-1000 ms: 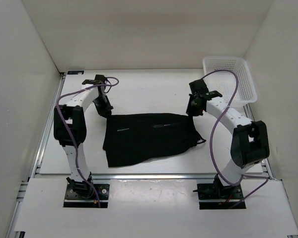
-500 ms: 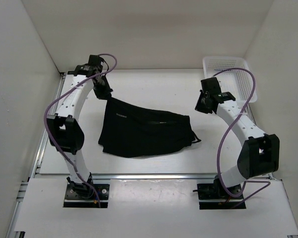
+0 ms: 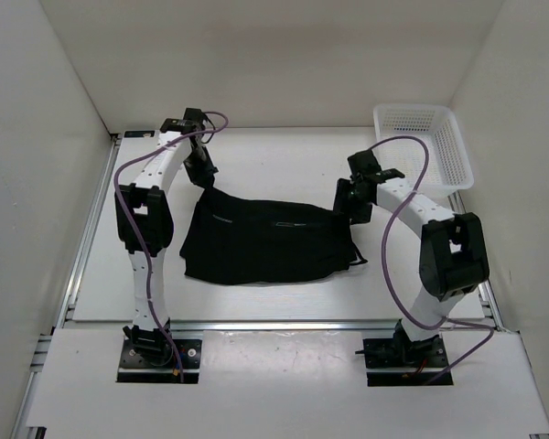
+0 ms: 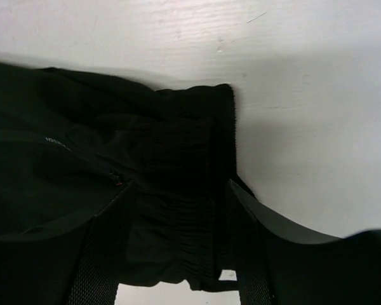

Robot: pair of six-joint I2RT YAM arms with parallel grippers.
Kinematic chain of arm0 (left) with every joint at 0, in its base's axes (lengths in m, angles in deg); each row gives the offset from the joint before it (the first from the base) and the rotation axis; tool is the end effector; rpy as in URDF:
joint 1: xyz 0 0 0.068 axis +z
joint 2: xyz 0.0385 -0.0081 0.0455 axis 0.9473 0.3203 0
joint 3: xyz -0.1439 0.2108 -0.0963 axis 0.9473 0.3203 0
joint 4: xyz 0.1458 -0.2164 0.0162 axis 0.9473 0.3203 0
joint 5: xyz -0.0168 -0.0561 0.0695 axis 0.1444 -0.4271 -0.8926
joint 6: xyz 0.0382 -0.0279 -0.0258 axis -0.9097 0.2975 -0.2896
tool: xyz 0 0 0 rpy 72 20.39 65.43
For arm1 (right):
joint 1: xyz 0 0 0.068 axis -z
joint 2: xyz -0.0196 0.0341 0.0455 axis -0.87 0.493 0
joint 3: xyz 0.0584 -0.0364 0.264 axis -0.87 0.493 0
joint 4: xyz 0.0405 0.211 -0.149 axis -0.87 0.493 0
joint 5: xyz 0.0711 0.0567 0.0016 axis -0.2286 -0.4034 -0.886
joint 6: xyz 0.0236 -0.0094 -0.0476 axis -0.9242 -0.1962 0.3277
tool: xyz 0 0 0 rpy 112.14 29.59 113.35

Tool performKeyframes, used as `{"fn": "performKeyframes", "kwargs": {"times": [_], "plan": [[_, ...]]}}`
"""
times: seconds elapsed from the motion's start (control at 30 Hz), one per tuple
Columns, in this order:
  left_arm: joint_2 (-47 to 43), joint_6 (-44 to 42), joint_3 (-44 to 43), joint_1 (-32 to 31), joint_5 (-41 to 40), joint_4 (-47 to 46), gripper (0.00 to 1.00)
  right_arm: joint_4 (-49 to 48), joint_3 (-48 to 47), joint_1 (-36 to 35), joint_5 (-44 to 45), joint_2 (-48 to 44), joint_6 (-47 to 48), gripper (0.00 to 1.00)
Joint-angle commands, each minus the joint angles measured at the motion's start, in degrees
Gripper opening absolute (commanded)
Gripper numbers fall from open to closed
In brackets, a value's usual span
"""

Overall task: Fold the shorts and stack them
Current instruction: Fold the shorts

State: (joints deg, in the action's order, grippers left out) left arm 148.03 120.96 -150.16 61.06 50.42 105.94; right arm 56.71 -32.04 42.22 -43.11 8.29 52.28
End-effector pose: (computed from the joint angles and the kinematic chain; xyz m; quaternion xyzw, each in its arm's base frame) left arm 0.4458 -0.0810 0.2441 -0.1797 0.9772 -0.0430 0.1047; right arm 0.3378 0.1101 0.2253 0.0740 0.9643 0.0818 0.2409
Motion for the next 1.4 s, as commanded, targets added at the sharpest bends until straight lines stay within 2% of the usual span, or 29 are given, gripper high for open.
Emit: {"fn": "performKeyframes", "kwargs": {"times": [0.0, 0.03, 0.1, 0.13, 0.17, 0.23, 0.37, 0.53, 0.67, 0.73, 0.77, 0.8, 0.83, 0.87, 0.9, 0.93, 0.97, 1.0, 1.03, 1.07, 1.1, 1.13, 1.23, 1.3, 1.37], "plan": [[-5.27, 0.33, 0.22, -0.20, -0.73, -0.50, 0.10, -1.40, -1.76, -1.09, -2.35, 1.99, 0.07, 0.63], [-5.27, 0.33, 0.22, -0.20, -0.73, -0.50, 0.10, -2.28, -1.75, -1.10, -2.35, 2.00, -0.71, 0.63], [-5.80, 0.33, 0.22, -0.20, -0.73, -0.50, 0.10, -2.82, -0.26, -1.10, -2.35, 2.00, -1.24, 0.54], [-5.80, 0.33, 0.22, -0.20, -0.73, 0.02, 0.10, -3.69, -0.26, -1.10, -2.35, 2.00, -1.86, 0.47], [-6.41, 0.33, 0.22, -0.20, -0.73, 0.02, 0.10, -3.70, 0.53, -1.10, -0.61, 1.13, -1.87, 0.23], [-7.82, -0.28, -0.31, -0.20, -0.73, 0.64, 0.10, -4.49, 1.14, -1.10, 1.42, -0.36, -2.48, 0.00], [-13.43, -1.34, -0.84, -0.20, -1.78, 2.57, 0.10, -3.70, 2.47, -1.10, 5.64, -6.51, -3.01, 0.00], [-15.56, -1.86, -3.38, -0.20, -0.56, 4.42, 0.10, 0.43, 3.52, -1.10, 10.39, -12.31, -3.54, 0.00], [-10.04, -2.66, -9.86, -0.72, 1.28, 4.42, 0.10, 0.35, 4.66, -0.04, 11.53, -13.38, -4.67, 0.00], [-3.45, -2.66, -13.47, -0.72, 1.29, 4.42, 0.10, -1.05, 3.97, 0.57, 11.53, -10.58, -4.68, 0.00], [-0.73, -3.44, -18.28, -0.72, 1.90, 4.42, 0.10, -3.58, 3.44, 0.57, 11.53, -9.26, -4.68, 0.00], [4.78, -3.45, -20.76, -0.72, 0.77, 4.42, 0.10, -4.83, 1.61, 0.57, 12.14, -5.33, -3.55, 0.07], [7.44, -3.45, -22.79, -0.72, -0.02, 4.42, 0.19, -4.84, -0.33, 0.57, 12.15, -2.95, -3.54, 0.20], [9.82, -3.45, -24.55, -0.72, -0.03, 4.42, 0.29, -3.97, -2.09, 0.57, 12.76, -1.01, -3.01, 0.32], [13.41, -3.45, -27.79, -0.72, 1.88, 4.42, 0.48, -3.09, -4.37, 0.57, 12.77, 1.19, -3.01, 0.40], [14.06, -3.45, -29.04, -0.72, 1.90, 5.81, 0.53, -3.08, -4.39, 0.57, 13.37, 1.21, -3.01, 0.46], [13.54, -3.45, -29.05, -0.72, 1.90, 5.83, 0.55, -3.08, -4.39, -0.21, 13.38, 0.08, -3.01, 0.57], [11.88, -3.45, -25.05, -0.72, 1.29, 5.83, 0.58, -3.08, -3.69, -1.26, 13.38, -2.80, -3.01, 0.66], [6.38, -3.45, -21.61, -0.72, -0.80, 3.13, 0.64, -3.08, -2.21, -1.88, 13.38, -4.40, -3.01, 0.74], [3.11, -4.06, -17.58, -0.72, -1.52, 1.19, 0.65, -3.08, -1.58, -2.41, 12.77, -6.07, -3.01, 0.77], [-0.06, -4.59, -9.97, 0.32, -2.05, -0.57, 0.69, -3.08, -1.05, -3.55, 12.77, -9.30, -3.01, 0.79], [-5.74, -4.59, -6.85, 1.03, -2.05, -1.81, 0.69, -2.38, 0.26, -4.08, 12.77, -10.99, -3.01, 0.81], [-14.55, -5.11, 4.49, 3.84, -3.54, -2.87, 0.67, -0.54, 3.86, -4.70, 12.77, -17.15, -3.54, 0.83], [-17.74, -5.99, 10.56, 4.54, -4.07, -4.09, 0.65, 1.74, 5.45, -4.70, 12.15, -20.84, -3.54, 0.83], [-21.35, -6.79, 20.14, 5.08, -3.55, -5.85, 0.65, 3.07, 7.99, -4.70, 12.76, -23.99, -3.54, 0.83]]}}
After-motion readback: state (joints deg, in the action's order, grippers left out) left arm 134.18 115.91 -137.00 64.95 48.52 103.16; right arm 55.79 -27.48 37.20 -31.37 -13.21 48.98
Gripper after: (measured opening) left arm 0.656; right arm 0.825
